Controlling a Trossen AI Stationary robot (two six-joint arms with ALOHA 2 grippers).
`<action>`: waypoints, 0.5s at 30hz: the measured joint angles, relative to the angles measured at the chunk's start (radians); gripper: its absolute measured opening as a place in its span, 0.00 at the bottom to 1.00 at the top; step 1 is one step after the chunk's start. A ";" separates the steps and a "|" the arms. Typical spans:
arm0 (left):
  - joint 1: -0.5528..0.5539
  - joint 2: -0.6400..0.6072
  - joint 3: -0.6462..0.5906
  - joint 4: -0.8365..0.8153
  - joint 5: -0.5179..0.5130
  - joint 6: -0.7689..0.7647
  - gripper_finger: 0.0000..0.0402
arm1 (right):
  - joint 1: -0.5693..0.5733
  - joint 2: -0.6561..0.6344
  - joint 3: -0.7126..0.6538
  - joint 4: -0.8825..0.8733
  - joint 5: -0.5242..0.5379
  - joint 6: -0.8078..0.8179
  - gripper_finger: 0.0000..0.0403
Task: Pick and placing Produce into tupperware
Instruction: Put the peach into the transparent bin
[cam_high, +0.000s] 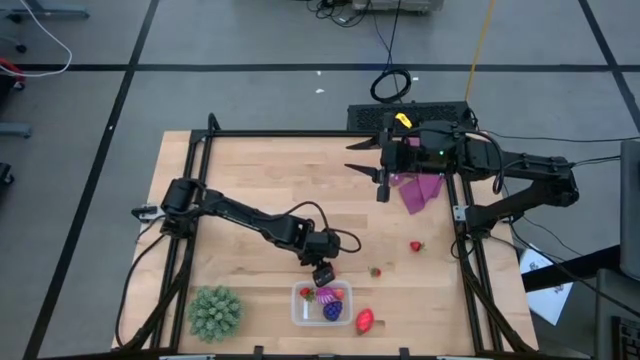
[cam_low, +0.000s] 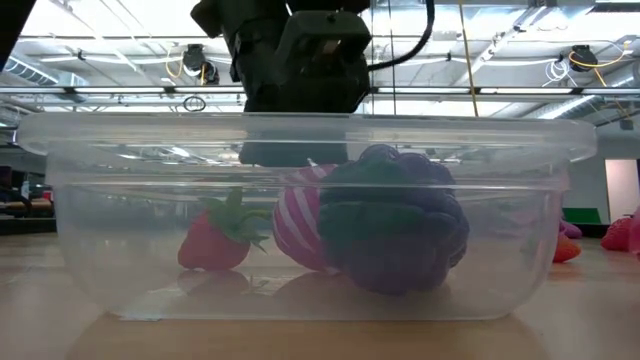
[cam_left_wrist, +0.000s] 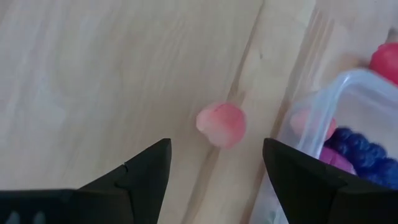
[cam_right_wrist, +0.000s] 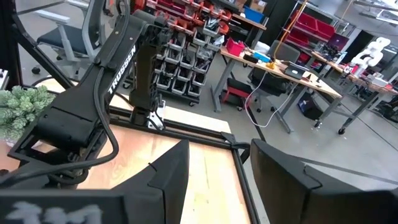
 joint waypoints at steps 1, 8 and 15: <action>0.000 0.001 -0.001 0.001 0.005 0.003 0.64 | 0.000 0.000 0.000 0.000 0.000 0.000 0.40; 0.003 0.000 -0.001 0.021 0.008 0.011 0.64 | 0.000 0.000 0.000 0.000 0.000 0.000 0.40; 0.021 0.041 -0.001 0.047 0.061 0.013 0.64 | 0.000 0.000 0.000 0.000 0.000 0.000 0.40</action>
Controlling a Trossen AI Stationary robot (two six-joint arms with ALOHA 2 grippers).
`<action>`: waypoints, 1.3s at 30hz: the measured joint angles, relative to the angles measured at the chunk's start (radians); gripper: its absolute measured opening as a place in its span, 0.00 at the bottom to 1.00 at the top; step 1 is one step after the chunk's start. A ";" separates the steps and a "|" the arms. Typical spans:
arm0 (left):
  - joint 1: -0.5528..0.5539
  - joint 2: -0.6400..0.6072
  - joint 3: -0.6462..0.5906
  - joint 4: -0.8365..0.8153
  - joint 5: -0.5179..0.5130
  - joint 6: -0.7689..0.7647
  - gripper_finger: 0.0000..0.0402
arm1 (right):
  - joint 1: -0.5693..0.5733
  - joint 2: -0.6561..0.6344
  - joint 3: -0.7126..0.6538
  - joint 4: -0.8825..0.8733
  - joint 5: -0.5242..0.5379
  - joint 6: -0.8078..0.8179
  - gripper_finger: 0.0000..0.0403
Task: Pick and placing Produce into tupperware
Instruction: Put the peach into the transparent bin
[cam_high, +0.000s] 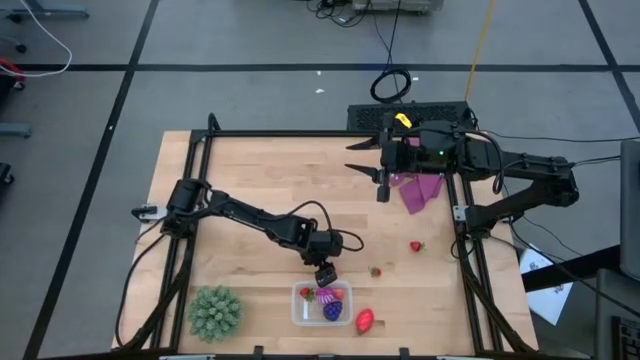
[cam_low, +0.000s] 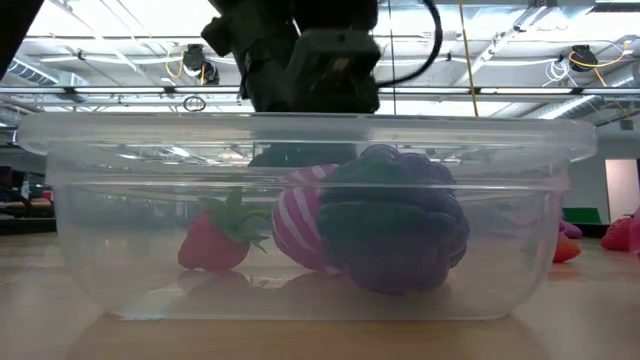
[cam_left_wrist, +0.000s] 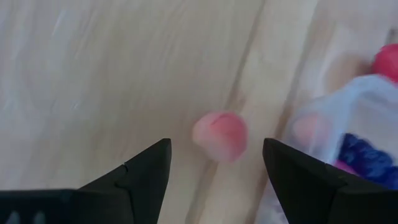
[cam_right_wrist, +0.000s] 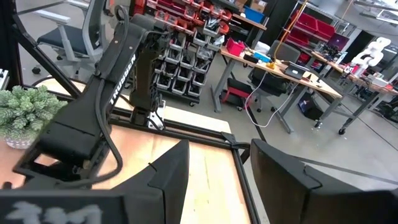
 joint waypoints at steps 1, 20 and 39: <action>0.003 0.008 0.000 -0.006 0.011 0.000 0.64 | 0.001 0.000 0.000 -0.001 0.000 0.000 0.40; 0.012 0.022 0.000 0.011 0.016 0.031 0.64 | 0.002 0.000 0.000 0.009 -0.001 -0.011 0.40; 0.011 0.031 0.000 0.013 -0.030 0.048 0.55 | 0.002 0.000 0.000 0.008 -0.002 -0.011 0.40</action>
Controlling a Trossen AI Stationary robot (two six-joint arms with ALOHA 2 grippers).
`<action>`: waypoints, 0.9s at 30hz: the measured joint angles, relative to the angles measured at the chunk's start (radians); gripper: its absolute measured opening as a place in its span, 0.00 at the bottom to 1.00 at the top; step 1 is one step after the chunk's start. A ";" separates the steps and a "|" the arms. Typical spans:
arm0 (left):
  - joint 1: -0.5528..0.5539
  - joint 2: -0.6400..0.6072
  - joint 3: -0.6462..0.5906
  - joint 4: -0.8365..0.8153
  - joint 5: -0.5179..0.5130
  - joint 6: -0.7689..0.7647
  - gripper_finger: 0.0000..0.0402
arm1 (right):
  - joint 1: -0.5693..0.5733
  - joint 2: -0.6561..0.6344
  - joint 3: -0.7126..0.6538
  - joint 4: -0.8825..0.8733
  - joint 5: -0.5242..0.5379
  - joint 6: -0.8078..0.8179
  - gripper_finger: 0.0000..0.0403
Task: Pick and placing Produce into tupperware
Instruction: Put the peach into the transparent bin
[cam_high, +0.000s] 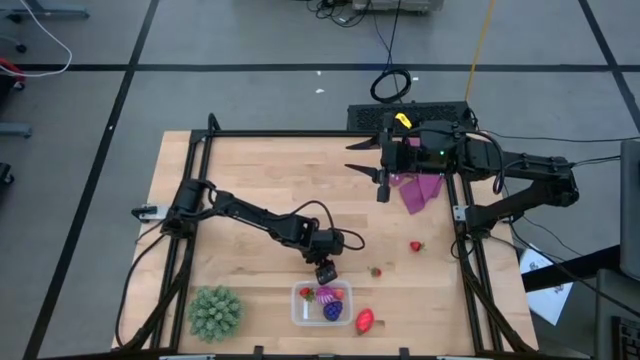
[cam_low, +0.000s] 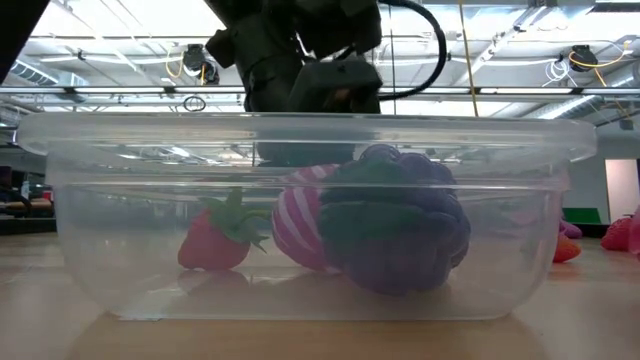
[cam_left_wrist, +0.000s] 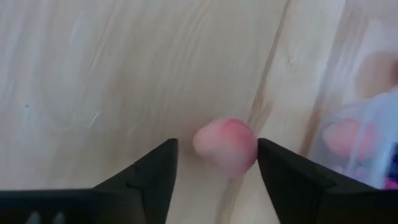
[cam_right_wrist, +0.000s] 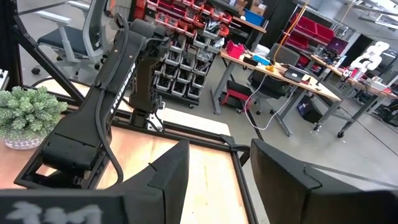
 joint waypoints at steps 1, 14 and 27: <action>0.000 0.004 0.000 -0.002 0.001 0.000 0.53 | 0.000 0.000 0.000 0.000 0.000 0.000 0.40; 0.005 0.011 0.000 0.025 0.006 0.024 0.33 | 0.000 0.000 0.000 -0.001 0.000 0.000 0.40; 0.059 -0.025 0.000 -0.010 -0.018 0.096 0.33 | 0.000 0.000 0.000 -0.001 0.000 0.000 0.40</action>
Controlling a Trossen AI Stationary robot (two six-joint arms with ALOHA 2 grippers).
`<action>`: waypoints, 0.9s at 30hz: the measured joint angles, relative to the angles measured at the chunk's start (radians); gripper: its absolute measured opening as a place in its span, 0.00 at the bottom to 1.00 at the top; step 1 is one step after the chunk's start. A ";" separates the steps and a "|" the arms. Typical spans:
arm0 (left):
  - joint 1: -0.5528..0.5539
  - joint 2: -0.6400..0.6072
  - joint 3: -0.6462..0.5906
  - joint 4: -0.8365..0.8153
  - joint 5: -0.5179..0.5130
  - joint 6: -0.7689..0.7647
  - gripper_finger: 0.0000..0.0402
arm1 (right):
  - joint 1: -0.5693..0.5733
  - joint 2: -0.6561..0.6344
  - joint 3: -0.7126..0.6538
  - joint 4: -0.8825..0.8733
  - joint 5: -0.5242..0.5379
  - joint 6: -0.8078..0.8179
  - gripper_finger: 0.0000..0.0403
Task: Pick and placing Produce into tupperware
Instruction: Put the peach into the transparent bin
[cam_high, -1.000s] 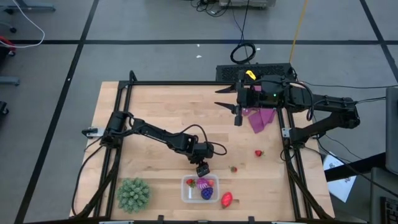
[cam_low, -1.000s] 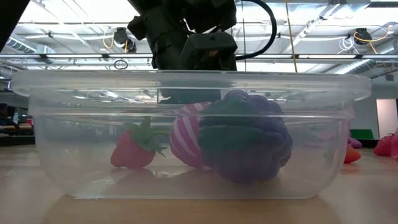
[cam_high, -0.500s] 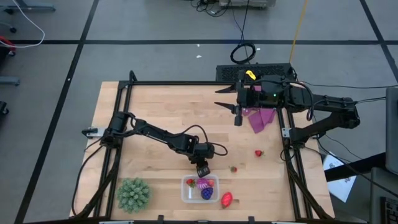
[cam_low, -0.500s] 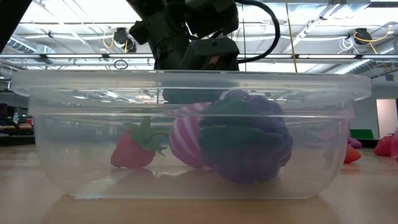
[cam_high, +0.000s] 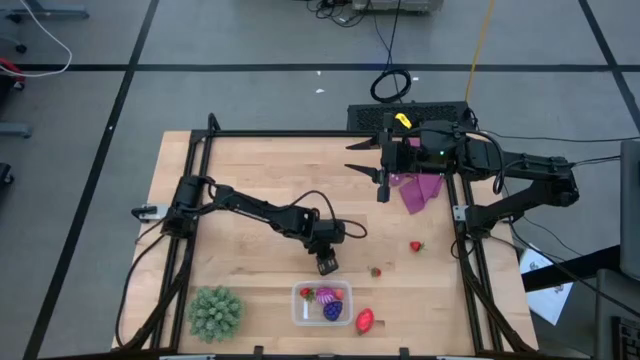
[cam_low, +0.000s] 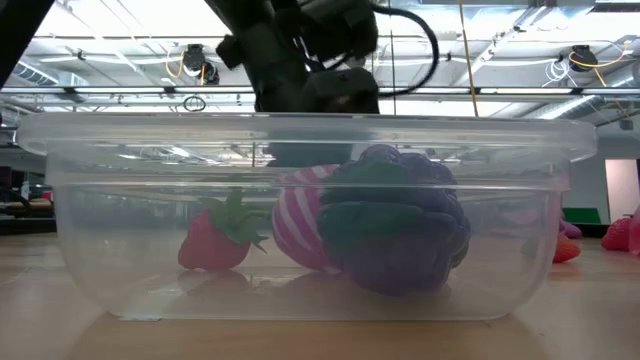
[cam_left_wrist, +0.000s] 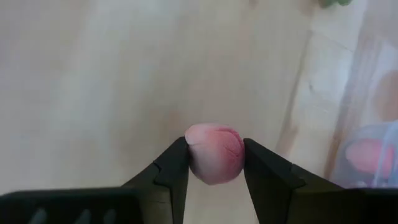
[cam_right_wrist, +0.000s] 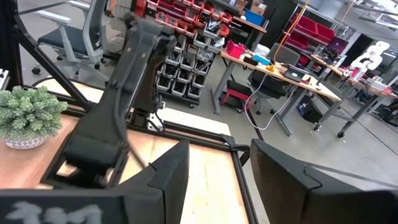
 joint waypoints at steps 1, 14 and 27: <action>0.006 -0.016 0.000 -0.019 -0.018 0.014 0.33 | 0.000 0.000 0.000 0.000 0.000 0.000 0.40; -0.053 -0.327 0.000 -0.310 -0.200 -0.070 0.33 | -0.002 0.000 0.000 0.014 0.013 -0.020 0.40; -0.333 -0.323 0.000 -0.248 -0.218 -0.412 0.33 | -0.041 0.000 0.000 0.134 0.180 -0.053 0.40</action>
